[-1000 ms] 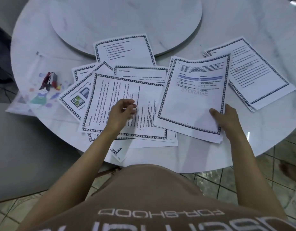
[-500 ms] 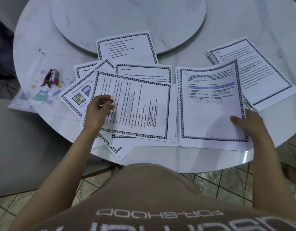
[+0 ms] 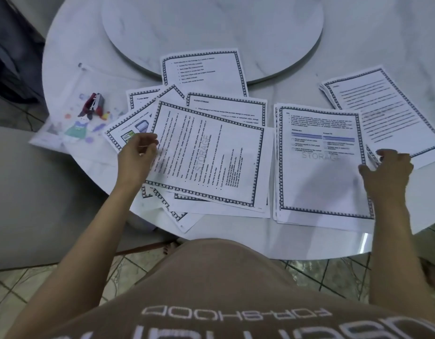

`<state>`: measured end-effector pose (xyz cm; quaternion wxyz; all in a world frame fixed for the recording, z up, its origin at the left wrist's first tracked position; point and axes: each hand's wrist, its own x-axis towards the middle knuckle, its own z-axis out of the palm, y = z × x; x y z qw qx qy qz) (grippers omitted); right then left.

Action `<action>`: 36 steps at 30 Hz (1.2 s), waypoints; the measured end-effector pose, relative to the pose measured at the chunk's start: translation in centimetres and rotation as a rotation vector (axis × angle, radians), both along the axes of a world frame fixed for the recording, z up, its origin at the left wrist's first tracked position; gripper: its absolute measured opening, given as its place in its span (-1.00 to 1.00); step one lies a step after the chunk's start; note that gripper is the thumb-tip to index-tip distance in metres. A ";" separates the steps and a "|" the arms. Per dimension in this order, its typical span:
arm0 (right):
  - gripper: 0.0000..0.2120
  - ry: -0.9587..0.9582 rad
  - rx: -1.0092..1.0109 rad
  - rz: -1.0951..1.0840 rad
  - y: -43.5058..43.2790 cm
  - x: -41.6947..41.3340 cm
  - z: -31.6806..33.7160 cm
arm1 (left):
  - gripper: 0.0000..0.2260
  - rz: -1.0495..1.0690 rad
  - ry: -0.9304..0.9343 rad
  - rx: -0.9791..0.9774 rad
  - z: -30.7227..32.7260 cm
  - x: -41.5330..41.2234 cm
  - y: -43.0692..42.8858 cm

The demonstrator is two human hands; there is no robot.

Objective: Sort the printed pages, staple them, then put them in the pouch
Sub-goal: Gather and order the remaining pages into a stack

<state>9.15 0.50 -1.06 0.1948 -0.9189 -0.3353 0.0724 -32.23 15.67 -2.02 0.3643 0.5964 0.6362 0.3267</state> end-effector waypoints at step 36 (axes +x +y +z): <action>-0.54 0.398 0.210 0.695 16.2 -17.0 0.4 | -0.84 -0.303 -0.111 0.108 7.8 -2.3 5.5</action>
